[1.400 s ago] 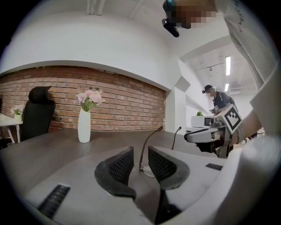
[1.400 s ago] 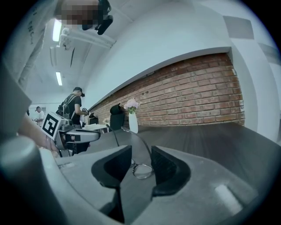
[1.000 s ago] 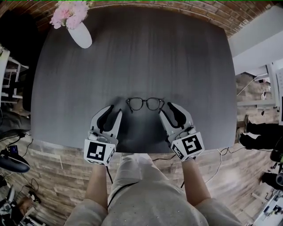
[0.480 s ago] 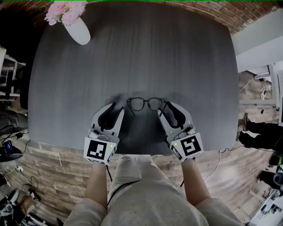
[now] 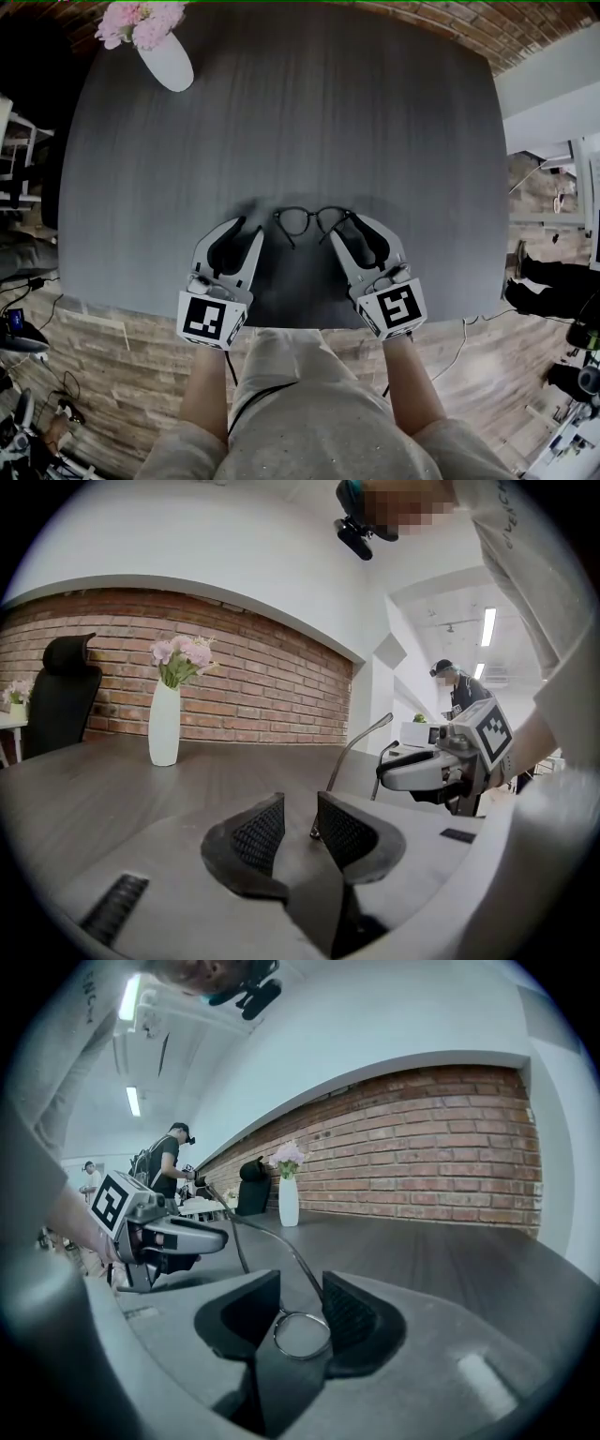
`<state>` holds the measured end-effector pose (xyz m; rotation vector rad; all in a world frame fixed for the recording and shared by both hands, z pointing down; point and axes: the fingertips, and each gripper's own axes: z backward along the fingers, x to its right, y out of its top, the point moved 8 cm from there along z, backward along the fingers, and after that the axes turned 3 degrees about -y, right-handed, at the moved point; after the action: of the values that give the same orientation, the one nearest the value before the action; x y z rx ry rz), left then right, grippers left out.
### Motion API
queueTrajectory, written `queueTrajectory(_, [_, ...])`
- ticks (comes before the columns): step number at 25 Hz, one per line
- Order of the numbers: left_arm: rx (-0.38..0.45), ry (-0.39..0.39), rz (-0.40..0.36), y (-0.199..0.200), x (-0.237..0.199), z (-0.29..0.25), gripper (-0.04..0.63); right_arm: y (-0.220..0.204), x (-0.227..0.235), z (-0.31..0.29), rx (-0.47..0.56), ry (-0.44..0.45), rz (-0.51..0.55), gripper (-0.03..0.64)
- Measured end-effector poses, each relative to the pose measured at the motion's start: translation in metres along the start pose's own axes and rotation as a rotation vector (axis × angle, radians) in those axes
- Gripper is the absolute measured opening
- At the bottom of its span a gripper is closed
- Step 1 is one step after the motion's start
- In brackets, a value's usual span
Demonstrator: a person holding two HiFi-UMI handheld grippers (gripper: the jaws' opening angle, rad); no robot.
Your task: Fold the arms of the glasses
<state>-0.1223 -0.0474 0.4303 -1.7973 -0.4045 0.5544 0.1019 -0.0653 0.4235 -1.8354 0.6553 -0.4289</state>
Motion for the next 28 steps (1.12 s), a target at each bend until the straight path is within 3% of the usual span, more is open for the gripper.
queueTrajectory(18, [0.037,0.033,0.031,0.004,-0.009,0.008,0.107,-0.007,-0.011,-0.019,-0.058,0.037,0.021,0.137])
queueTrajectory(28, [0.003,-0.034,-0.026,0.001,-0.007,0.001,0.107,-0.013,-0.012,-0.026,-0.089,0.04,0.012,0.137])
